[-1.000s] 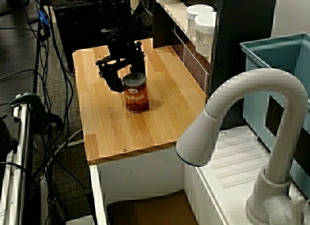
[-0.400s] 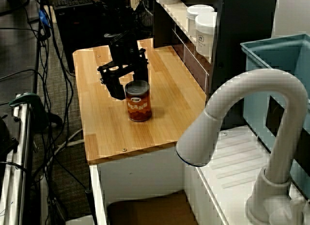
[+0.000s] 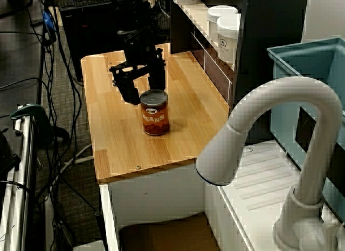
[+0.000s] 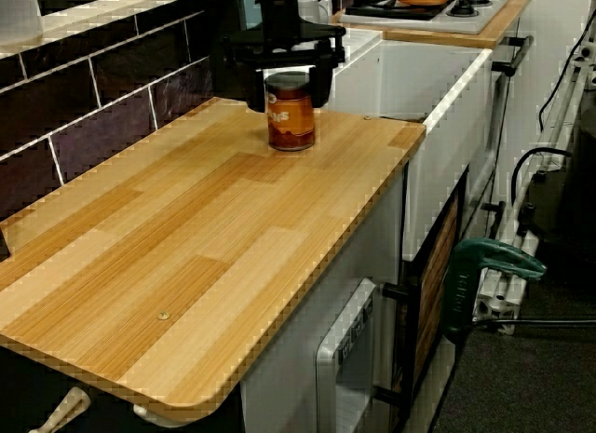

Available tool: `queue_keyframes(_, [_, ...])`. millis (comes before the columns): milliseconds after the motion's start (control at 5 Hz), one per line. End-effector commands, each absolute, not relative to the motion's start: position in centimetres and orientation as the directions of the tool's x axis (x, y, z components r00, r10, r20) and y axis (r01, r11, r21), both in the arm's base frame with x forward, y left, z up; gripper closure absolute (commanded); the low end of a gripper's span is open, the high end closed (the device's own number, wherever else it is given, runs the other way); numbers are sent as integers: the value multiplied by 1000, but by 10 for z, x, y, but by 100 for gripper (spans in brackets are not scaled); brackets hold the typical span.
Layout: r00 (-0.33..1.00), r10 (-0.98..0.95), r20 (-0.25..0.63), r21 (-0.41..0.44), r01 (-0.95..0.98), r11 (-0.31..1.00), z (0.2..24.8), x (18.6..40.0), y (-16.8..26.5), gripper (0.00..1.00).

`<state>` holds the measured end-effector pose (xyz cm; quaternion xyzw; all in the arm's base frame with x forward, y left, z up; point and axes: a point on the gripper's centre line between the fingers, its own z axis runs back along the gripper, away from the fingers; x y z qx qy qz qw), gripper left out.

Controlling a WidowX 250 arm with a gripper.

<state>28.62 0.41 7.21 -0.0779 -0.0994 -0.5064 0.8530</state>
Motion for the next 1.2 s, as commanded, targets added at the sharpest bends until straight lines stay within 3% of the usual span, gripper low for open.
queue_keyframes(0, [452, -861, 233, 42, 880, 474, 111, 286, 11, 0])
queue_keyframes(400, [456, -872, 175, 51, 881, 471, 126, 287, 1, 0])
queue_keyframes(1000, [443, -880, 174, 50, 888, 457, 133, 283, -34, 0])
